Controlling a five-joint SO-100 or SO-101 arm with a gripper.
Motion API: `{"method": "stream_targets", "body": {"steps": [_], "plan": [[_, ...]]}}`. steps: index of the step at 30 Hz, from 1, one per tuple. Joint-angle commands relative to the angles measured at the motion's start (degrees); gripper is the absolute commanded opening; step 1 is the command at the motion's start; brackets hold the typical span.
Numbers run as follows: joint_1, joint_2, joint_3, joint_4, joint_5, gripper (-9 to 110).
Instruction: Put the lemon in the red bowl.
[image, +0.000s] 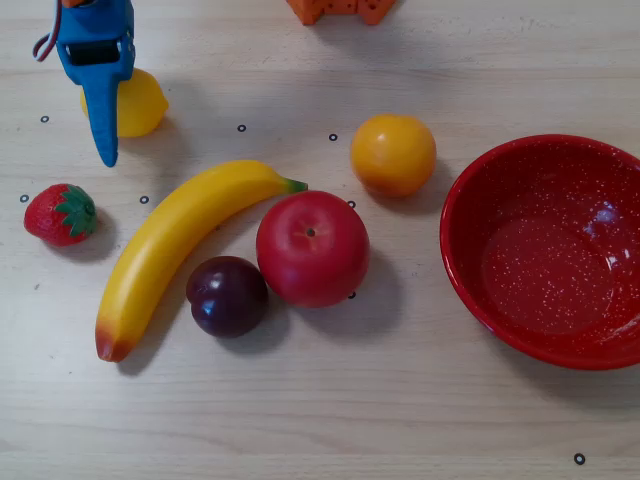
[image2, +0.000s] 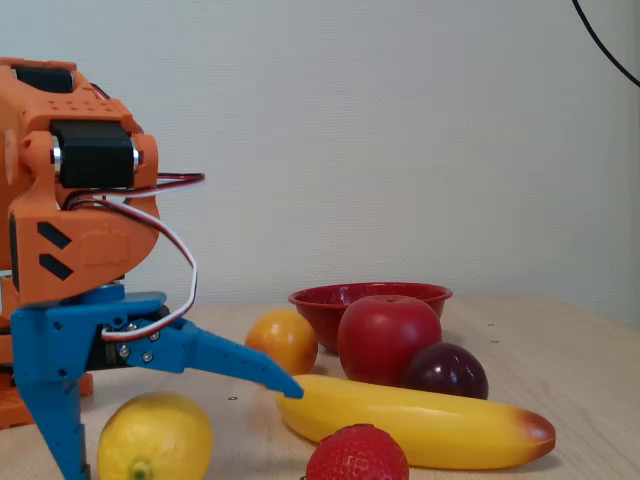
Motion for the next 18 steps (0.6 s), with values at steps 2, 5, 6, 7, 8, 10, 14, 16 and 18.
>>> {"method": "stream_targets", "body": {"steps": [2,5,6,7,8,10,14,16,18], "plan": [[0.5,2.3,-2.4,-0.7,-1.3,63],[0.3,2.3,-2.6,-0.3,-1.1,63],[0.3,2.3,-2.6,-0.3,-1.0,63],[0.2,2.4,-2.7,-0.3,-1.0,63],[0.1,2.4,-2.7,-0.3,-0.9,63],[0.0,2.4,-2.8,-0.3,-1.0,63],[-0.3,2.4,-3.1,-0.1,-0.9,60],[-0.4,2.4,-3.1,-0.1,-0.6,58],[-0.6,2.5,-3.1,-0.2,-0.6,58]]}}
